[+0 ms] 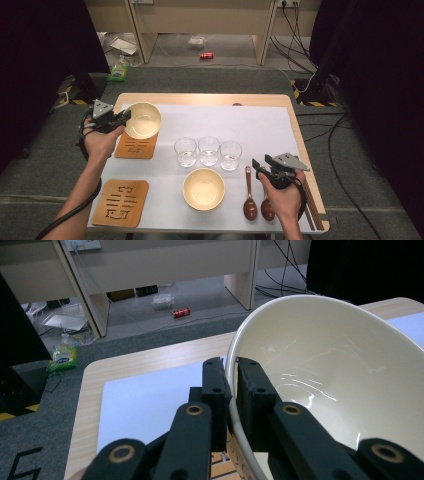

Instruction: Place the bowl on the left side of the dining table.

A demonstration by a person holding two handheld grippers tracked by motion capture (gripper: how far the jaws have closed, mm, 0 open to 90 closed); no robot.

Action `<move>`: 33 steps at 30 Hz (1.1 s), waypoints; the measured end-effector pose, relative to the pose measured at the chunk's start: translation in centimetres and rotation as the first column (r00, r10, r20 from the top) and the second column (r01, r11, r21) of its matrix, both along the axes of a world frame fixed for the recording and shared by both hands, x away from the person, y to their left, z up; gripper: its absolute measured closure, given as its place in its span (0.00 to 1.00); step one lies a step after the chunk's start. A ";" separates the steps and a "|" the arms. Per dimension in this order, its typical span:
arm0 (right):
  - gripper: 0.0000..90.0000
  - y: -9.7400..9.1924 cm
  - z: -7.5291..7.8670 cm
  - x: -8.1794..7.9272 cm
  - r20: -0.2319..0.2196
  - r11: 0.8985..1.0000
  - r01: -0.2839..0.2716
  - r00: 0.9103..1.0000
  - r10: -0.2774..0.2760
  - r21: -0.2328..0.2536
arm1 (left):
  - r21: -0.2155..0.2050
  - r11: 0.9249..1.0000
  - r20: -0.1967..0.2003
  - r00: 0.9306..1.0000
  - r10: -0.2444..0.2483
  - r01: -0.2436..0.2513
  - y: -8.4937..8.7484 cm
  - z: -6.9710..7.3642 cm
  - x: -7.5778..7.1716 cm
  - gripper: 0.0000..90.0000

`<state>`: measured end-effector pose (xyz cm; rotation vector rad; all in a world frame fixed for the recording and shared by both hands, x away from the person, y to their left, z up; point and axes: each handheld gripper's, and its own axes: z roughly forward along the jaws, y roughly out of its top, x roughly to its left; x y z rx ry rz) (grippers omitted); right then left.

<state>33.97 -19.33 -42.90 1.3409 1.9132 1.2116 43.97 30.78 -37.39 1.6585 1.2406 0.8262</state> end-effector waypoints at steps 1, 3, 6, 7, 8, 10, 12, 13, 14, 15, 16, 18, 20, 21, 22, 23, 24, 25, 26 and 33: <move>0.54 0.0 0.0 0.0 0.000 1.000 0.000 1.000 0.000 0.000 | 0.000 1.000 0.000 1.000 0.000 0.000 0.0 0.0 0.0 0.92; 0.54 0.0 0.0 0.0 -0.002 1.000 -0.001 1.000 0.001 -0.002 | -0.002 1.000 -0.016 1.000 0.013 -0.013 0.3 -0.5 0.3 0.92; 0.54 0.1 0.0 0.0 -0.002 1.000 -0.002 1.000 0.002 -0.001 | -0.003 1.000 -0.029 0.999 0.028 -0.028 0.7 -1.0 0.6 0.92; 0.54 0.1 -0.1 0.0 -0.002 1.000 -0.003 1.000 0.003 -0.001 | -0.004 1.000 -0.034 0.999 0.031 -0.031 0.8 -1.1 0.7 0.92; 0.54 0.1 -0.1 0.0 -0.003 1.000 -0.002 1.000 0.002 -0.001 | -0.005 0.999 -0.039 0.999 0.036 -0.036 0.9 -1.3 0.8 0.92; 0.54 0.1 -0.1 0.1 -0.003 1.000 -0.003 1.000 0.003 -0.002 | -0.006 0.999 -0.049 0.998 0.048 -0.049 1.2 -1.7 1.0 0.92; 0.54 0.2 -0.1 0.0 -0.005 1.000 -0.002 1.000 0.002 -0.002 | -0.007 0.998 -0.061 0.997 0.057 -0.057 1.4 -2.1 1.2 0.92; 0.54 0.2 -0.1 0.0 -0.006 1.000 -0.003 1.000 0.003 -0.002 | -0.009 0.998 -0.064 0.996 0.062 -0.062 1.5 -2.2 1.2 0.92; 0.54 0.2 -0.1 0.0 -0.006 1.000 -0.003 1.000 0.003 -0.002 | -0.009 0.998 -0.064 0.996 0.062 -0.062 1.5 -2.2 1.2 0.92; 0.54 0.2 -0.1 0.0 -0.006 1.000 -0.003 1.000 0.003 -0.002 | -0.008 0.998 -0.069 0.995 0.068 -0.069 1.6 -2.4 1.3 0.92; 0.54 0.2 -0.1 0.0 -0.004 1.000 -0.004 1.000 0.004 -0.003 | -0.008 0.997 -0.077 0.994 0.074 -0.075 1.8 -2.7 1.4 0.92; 0.54 0.2 -0.1 0.0 -0.005 1.000 -0.002 1.000 0.002 -0.002 | -0.009 0.997 -0.085 0.993 0.081 -0.083 2.0 -3.1 1.6 0.92; 0.54 0.2 -0.1 0.1 -0.005 1.000 -0.003 1.000 0.003 -0.003 | -0.010 0.996 -0.095 0.992 0.089 -0.090 2.2 -3.4 1.7 0.92; 0.54 0.2 -0.1 0.1 -0.005 1.000 -0.003 1.000 0.003 -0.003 | -0.008 0.996 -0.100 0.991 0.092 -0.093 2.2 -3.5 1.7 0.92; 0.54 0.2 -0.2 0.1 -0.006 1.000 -0.003 1.000 0.003 -0.003 | -0.006 0.995 -0.106 0.990 0.096 -0.097 2.4 -3.8 1.8 0.92; 0.54 0.2 -0.2 0.1 -0.007 1.000 -0.003 1.000 0.003 -0.002 | -0.005 0.995 -0.110 0.989 0.099 -0.100 2.4 -3.9 1.9 0.92; 0.54 0.2 -0.2 0.1 -0.008 1.000 -0.004 1.000 0.004 -0.003 | -0.006 0.994 -0.116 0.988 0.105 -0.106 2.6 -4.2 2.0 0.92; 0.54 0.2 -0.2 0.1 -0.009 1.000 -0.004 1.000 0.004 -0.004 | -0.006 0.994 -0.119 0.987 0.109 -0.111 2.7 -4.4 2.1 0.92; 0.54 0.2 -0.2 0.1 -0.009 1.000 -0.004 1.000 0.004 -0.004 | -0.006 0.994 -0.119 0.987 0.109 -0.111 2.7 -4.4 2.1 0.92; 0.54 0.2 -0.2 0.1 -0.008 1.000 -0.004 1.000 0.004 -0.007 | -0.005 0.989 -0.177 0.974 0.143 -0.146 3.9 -6.4 2.5 0.92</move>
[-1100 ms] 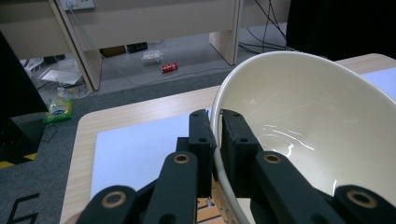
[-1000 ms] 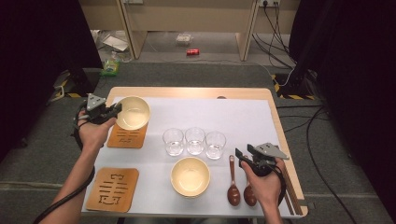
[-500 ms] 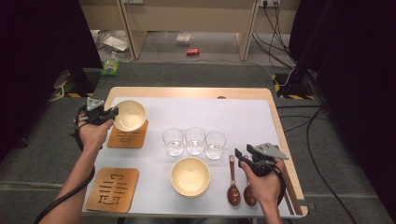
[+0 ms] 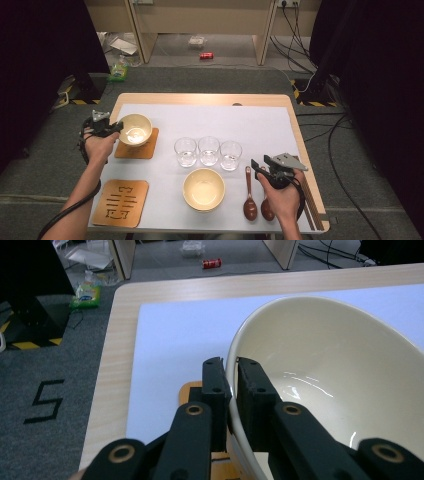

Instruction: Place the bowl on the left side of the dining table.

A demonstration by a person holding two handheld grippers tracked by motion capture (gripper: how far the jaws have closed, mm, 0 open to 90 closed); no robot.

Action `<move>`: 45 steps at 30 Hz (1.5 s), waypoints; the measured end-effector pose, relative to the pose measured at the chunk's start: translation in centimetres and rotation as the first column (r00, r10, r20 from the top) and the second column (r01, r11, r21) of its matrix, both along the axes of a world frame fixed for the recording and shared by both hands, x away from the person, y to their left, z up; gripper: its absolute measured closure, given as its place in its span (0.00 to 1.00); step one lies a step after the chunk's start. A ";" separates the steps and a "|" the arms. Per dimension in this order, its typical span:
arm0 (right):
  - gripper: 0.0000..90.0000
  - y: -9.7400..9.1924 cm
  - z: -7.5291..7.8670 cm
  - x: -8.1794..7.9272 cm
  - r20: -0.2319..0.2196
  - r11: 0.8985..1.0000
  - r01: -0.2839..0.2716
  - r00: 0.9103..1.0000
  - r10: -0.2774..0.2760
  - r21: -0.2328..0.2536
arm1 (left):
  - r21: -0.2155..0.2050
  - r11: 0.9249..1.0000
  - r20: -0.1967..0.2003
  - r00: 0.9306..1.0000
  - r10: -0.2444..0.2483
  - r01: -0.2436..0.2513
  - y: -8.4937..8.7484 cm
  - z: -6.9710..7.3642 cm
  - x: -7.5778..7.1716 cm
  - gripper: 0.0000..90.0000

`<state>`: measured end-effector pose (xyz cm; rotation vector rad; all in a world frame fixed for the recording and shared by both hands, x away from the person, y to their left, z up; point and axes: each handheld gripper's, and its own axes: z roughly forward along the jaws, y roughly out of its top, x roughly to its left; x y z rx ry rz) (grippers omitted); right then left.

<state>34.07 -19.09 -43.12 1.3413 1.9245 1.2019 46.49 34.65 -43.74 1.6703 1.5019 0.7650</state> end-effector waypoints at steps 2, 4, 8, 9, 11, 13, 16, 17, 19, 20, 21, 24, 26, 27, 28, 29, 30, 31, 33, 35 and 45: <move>0.54 0.0 0.0 0.0 -0.001 1.000 0.000 1.000 0.000 0.001 | -0.010 1.000 -0.009 1.000 0.003 -0.003 0.1 -0.3 0.0 0.92; 0.54 0.1 -0.1 0.0 -0.004 1.000 0.000 1.000 0.000 0.000 | -0.022 1.000 -0.020 1.000 0.008 -0.008 0.3 -0.8 0.0 0.91; 0.54 0.1 -0.1 0.0 -0.003 1.000 -0.001 1.000 0.001 0.000 | -0.040 0.999 -0.030 0.999 0.011 -0.012 0.3 -1.2 0.1 0.91; 0.54 0.1 -0.1 0.0 -0.001 1.000 -0.001 1.000 0.001 0.000 | -0.047 0.999 -0.035 0.999 0.012 -0.013 0.3 -1.3 0.2 0.91; 0.54 0.1 -0.1 0.0 -0.002 1.000 -0.002 1.000 0.002 -0.001 | -0.060 0.998 -0.044 0.999 0.012 -0.015 0.3 -1.4 0.3 0.91; 0.54 0.1 -0.1 0.0 -0.002 1.000 -0.001 1.000 0.001 -0.001 | -0.062 0.998 -0.050 0.999 0.019 -0.022 0.3 -1.6 0.3 0.91; 0.54 0.0 -0.1 0.0 -0.001 1.000 0.000 1.000 0.000 -0.003 | -0.083 0.996 -0.059 0.998 0.034 -0.038 0.4 -2.0 0.4 0.91; 0.54 0.0 -0.1 0.0 -0.002 1.000 0.000 1.000 0.000 -0.003 | -0.094 0.994 -0.063 0.997 0.040 -0.046 0.5 -2.1 0.4 0.91; 0.54 -0.1 -0.1 0.0 -0.002 1.000 -0.001 1.000 0.001 -0.004 | -0.104 0.993 -0.065 0.997 0.044 -0.051 0.7 -2.3 0.5 0.91; 0.54 -0.1 -0.1 0.0 -0.004 1.000 0.000 1.000 0.000 -0.003 | -0.107 0.993 -0.067 0.997 0.046 -0.053 0.7 -2.3 0.5 0.91; 0.54 0.0 -0.2 0.0 -0.005 1.000 0.000 1.000 0.000 -0.002 | -0.118 0.991 -0.070 0.996 0.049 -0.057 0.8 -2.4 0.5 0.91; 0.54 0.0 -0.3 0.1 -0.009 1.000 -0.003 1.000 0.003 -0.005 | -0.109 0.992 -0.085 0.995 0.050 -0.059 1.0 -2.7 0.6 0.89; 0.54 0.1 -0.3 0.1 -0.009 1.000 -0.005 1.000 0.005 -0.006 | -0.120 0.991 -0.088 0.995 0.046 -0.056 1.2 -2.8 0.6 0.89; 0.54 0.0 -0.4 0.1 -0.008 1.000 -0.006 1.000 0.006 -0.006 | -0.131 0.990 -0.085 0.995 0.045 -0.056 1.3 -2.8 0.6 0.82; 0.54 0.0 -0.4 0.1 -0.008 1.000 -0.004 1.000 0.004 -0.006 | -0.125 0.991 -0.080 0.996 0.047 -0.056 1.3 -2.7 0.5 0.78; 0.54 0.0 -0.4 0.1 -0.009 1.000 -0.005 1.000 0.005 -0.006 | -0.117 0.992 -0.067 0.997 0.045 -0.052 1.3 -2.5 0.4 0.74; 0.53 0.0 -0.5 0.1 -0.016 1.000 0.000 1.000 0.000 -0.004 | -0.113 0.992 -0.061 0.997 0.043 -0.049 1.2 -2.3 0.4 0.69; 0.53 -0.1 -0.5 0.2 -0.015 1.000 -0.003 1.000 0.003 -0.005 | -0.105 0.993 -0.051 0.998 0.040 -0.045 1.2 -2.0 0.4 0.66; 0.53 -0.1 -0.7 0.2 -0.019 1.000 0.002 1.000 -0.002 -0.006 | -0.090 0.995 -0.031 0.999 0.041 -0.044 1.1 -1.5 0.3 0.59; 0.53 -0.4 -0.9 0.3 -0.029 1.000 0.009 1.000 -0.009 -0.006 | -0.089 0.995 -0.013 0.999 0.041 -0.042 1.0 -1.0 0.1 0.54; 0.52 -1.2 -1.4 0.3 -0.067 0.999 0.019 0.998 -0.022 -0.036 | -0.109 0.994 0.035 0.999 0.006 -0.003 -0.6 0.2 -1.3 0.44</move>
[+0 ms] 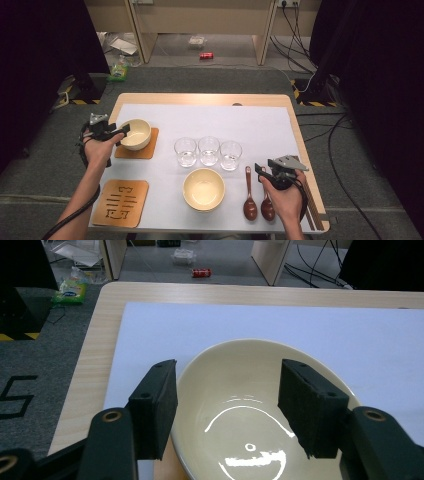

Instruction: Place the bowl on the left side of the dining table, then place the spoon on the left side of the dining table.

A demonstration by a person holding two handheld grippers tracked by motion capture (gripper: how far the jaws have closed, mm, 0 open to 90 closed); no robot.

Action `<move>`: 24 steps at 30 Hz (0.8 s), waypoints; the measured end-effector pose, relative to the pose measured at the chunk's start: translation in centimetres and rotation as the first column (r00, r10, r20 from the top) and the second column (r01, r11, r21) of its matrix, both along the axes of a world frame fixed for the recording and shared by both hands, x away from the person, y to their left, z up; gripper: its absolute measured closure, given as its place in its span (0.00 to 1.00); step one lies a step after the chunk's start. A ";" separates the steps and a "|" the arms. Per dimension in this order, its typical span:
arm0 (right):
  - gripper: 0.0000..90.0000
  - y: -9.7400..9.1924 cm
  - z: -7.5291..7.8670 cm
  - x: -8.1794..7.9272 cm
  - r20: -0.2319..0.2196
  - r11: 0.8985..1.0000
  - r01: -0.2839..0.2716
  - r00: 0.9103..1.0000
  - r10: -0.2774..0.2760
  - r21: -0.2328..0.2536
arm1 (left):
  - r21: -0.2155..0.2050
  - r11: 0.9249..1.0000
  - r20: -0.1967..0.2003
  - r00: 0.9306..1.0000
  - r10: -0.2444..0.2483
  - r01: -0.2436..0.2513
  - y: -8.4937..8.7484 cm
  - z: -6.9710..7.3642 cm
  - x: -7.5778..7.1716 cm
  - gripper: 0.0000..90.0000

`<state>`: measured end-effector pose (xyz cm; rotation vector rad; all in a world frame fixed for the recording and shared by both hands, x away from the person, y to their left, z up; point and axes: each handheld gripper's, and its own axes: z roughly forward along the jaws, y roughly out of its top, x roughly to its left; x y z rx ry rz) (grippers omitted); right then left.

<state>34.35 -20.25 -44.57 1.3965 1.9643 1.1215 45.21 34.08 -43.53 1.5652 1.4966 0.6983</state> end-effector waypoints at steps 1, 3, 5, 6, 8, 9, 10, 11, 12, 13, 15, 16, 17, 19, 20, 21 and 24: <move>0.52 0.0 0.0 0.0 -0.007 1.000 0.002 1.000 -0.002 0.001 | 0.000 1.000 0.004 1.000 0.000 0.000 0.0 0.0 -0.1 0.44; 0.52 -0.1 -0.1 0.0 -0.015 1.000 0.007 1.000 -0.007 -0.002 | 0.005 1.000 0.006 1.000 -0.003 0.003 -0.1 0.1 -0.2 0.44; 0.54 -0.3 0.0 0.0 -0.028 1.000 0.008 1.000 -0.008 -0.006 | 0.003 1.000 0.007 1.000 -0.007 0.007 -0.1 0.2 -0.3 0.44; 0.54 -0.4 0.0 0.1 -0.030 1.000 0.010 0.999 -0.010 -0.005 | 0.002 1.000 0.013 1.000 -0.010 0.010 -0.2 0.2 -0.4 0.44; 0.56 -0.6 0.0 0.1 -0.044 1.000 0.017 0.999 -0.017 -0.001 | 0.000 1.000 0.015 1.000 -0.017 0.017 -0.4 0.2 -0.6 0.44; 0.57 -0.8 0.0 0.2 -0.058 1.000 0.022 0.998 -0.021 0.004 | 0.000 1.000 0.015 1.000 -0.019 0.019 -0.5 0.2 -0.7 0.44; 0.58 -0.9 -0.1 0.2 -0.069 1.000 0.025 0.997 -0.025 0.003 | -0.001 1.000 0.016 1.000 -0.025 0.025 -0.7 0.2 -0.9 0.44; 0.59 -1.0 -0.1 0.2 -0.083 0.999 0.032 0.996 -0.032 0.006 | -0.005 1.000 0.017 0.999 -0.028 0.029 -0.8 0.2 -1.0 0.44; 0.60 -1.1 -0.2 0.2 -0.095 0.999 0.036 0.995 -0.036 0.007 | -0.008 0.999 0.019 0.999 -0.035 0.035 -1.0 0.1 -1.2 0.44; 0.61 -1.3 -0.3 0.3 -0.107 0.999 0.039 0.994 -0.039 0.005 | -0.009 0.999 0.021 0.999 -0.039 0.039 -1.2 0.1 -1.4 0.44; 0.63 -1.6 -0.5 0.3 -0.133 0.999 0.049 0.990 -0.049 -0.001 | -0.014 0.999 0.026 0.999 -0.045 0.045 -1.5 0.0 -1.8 0.44; 0.65 -1.7 -0.6 0.3 -0.149 0.998 0.055 0.987 -0.056 -0.006 | -0.012 0.999 0.026 0.998 -0.051 0.052 -1.7 0.0 -2.0 0.44; 0.66 -1.8 -0.7 0.3 -0.166 0.998 0.062 0.984 -0.062 -0.008 | -0.012 0.998 0.024 0.998 -0.061 0.062 -1.9 0.0 -2.3 0.44; 0.69 -1.9 -0.9 0.3 -0.198 0.998 0.064 0.978 -0.067 -0.019 | -0.014 0.997 0.024 0.997 -0.076 0.076 -2.1 -0.1 -2.7 0.43; 0.70 -2.0 -0.9 0.3 -0.212 0.998 0.063 0.975 -0.067 -0.025 | -0.009 0.997 0.025 0.996 -0.083 0.083 -2.3 -0.3 -3.0 0.43; 0.71 -2.1 -1.0 0.3 -0.229 0.998 0.061 0.971 -0.066 -0.030 | -0.007 0.996 0.025 0.996 -0.086 0.087 -2.4 -0.4 -3.2 0.43; 0.74 -2.1 -1.1 0.2 -0.263 0.998 0.062 0.962 -0.067 -0.027 | -0.016 0.994 0.012 0.994 -0.105 0.106 -2.7 -0.9 -4.1 0.43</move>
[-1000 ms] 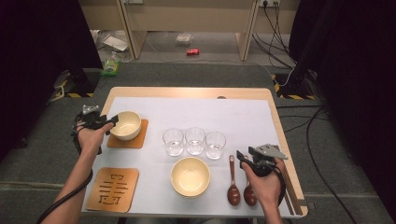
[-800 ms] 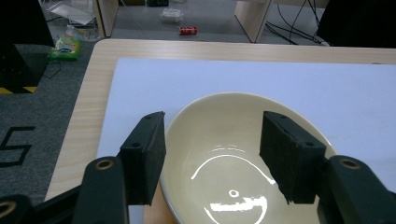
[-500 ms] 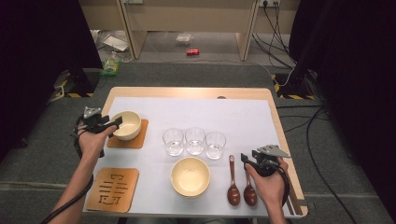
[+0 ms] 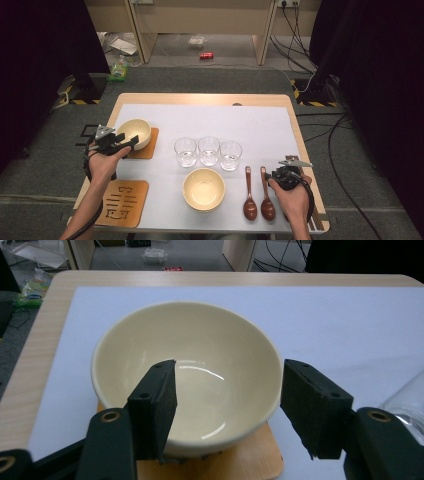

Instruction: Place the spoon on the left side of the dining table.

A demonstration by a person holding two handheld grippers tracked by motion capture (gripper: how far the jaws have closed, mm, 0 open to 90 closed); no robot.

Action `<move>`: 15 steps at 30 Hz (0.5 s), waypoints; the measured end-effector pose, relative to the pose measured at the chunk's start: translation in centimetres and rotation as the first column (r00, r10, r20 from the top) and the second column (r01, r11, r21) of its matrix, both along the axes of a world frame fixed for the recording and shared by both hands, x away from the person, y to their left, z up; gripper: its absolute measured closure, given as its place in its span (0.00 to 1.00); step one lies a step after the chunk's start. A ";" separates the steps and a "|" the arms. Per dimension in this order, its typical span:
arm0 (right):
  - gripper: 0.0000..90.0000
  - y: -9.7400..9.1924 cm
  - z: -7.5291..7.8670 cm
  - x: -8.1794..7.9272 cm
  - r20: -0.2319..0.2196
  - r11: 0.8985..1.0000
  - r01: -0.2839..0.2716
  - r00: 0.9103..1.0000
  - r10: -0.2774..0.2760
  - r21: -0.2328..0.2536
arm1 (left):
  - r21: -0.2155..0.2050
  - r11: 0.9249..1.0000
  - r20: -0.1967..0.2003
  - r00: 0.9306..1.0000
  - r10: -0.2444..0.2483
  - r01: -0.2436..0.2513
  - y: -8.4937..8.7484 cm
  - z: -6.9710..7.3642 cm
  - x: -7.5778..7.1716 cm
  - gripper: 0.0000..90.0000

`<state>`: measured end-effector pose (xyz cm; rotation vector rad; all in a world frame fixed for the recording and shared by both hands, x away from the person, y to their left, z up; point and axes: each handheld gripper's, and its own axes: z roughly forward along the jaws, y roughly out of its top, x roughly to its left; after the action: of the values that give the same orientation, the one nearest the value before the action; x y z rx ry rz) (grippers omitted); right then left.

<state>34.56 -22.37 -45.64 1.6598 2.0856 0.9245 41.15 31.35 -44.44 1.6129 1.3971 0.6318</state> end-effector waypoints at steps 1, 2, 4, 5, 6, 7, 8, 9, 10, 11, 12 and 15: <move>0.75 0.0 0.0 0.0 -0.015 1.000 0.001 1.000 -0.001 -0.002 | -0.003 1.000 0.000 1.000 -0.001 0.001 0.0 -0.1 -0.2 0.43; 0.75 0.0 0.0 0.0 -0.015 1.000 0.001 1.000 -0.001 -0.002 | -0.003 1.000 0.000 1.000 -0.001 0.001 0.0 -0.1 -0.2 0.43; 0.77 0.2 0.1 0.1 -0.045 1.000 -0.008 0.999 0.008 -0.004 | 0.002 1.000 -0.003 1.000 -0.003 0.003 0.1 -0.2 -0.6 0.43; 0.78 0.3 0.1 0.1 -0.054 1.000 -0.005 0.999 0.005 -0.002 | -0.003 1.000 0.000 1.000 -0.002 0.002 0.2 -0.2 -0.7 0.43; 0.79 0.3 0.1 0.2 -0.061 1.000 -0.005 0.998 0.005 0.001 | -0.005 1.000 0.004 1.000 0.002 -0.002 0.3 -0.1 -0.8 0.43; 0.81 0.4 0.2 0.3 -0.074 1.000 -0.007 0.997 0.007 0.001 | -0.005 1.000 0.006 1.000 0.003 -0.003 0.3 -0.1 -0.9 0.43; 0.81 0.5 0.1 0.3 -0.080 1.000 -0.007 0.997 0.008 0.004 | -0.010 1.000 0.005 1.000 0.003 -0.003 0.3 -0.1 -1.0 0.43; 0.83 0.6 0.1 0.4 -0.098 1.000 0.000 0.995 0.001 0.009 | -0.012 1.000 0.005 1.000 0.002 -0.001 0.3 -0.1 -1.0 0.43; 0.83 0.6 0.1 0.5 -0.104 1.000 -0.001 0.995 0.002 0.006 | -0.008 1.000 0.003 1.000 -0.004 0.004 0.3 -0.2 -1.1 0.43; 0.84 0.6 0.0 0.7 -0.115 1.000 0.006 0.993 -0.005 0.008 | -0.009 1.000 0.000 1.000 -0.004 0.004 0.3 -0.2 -1.1 0.43; 0.85 0.6 0.0 0.7 -0.119 1.000 0.004 0.993 -0.003 0.007 | -0.011 1.000 -0.003 1.000 -0.003 0.003 0.4 -0.3 -1.1 0.43; 0.87 0.7 -0.1 1.0 -0.149 1.000 0.010 0.989 -0.008 0.009 | -0.013 1.000 -0.004 1.000 -0.002 0.002 0.4 -0.3 -1.1 0.43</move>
<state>35.52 -21.66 -45.71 1.7919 2.1700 0.8321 40.01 31.73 -44.75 1.6057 1.3992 0.6174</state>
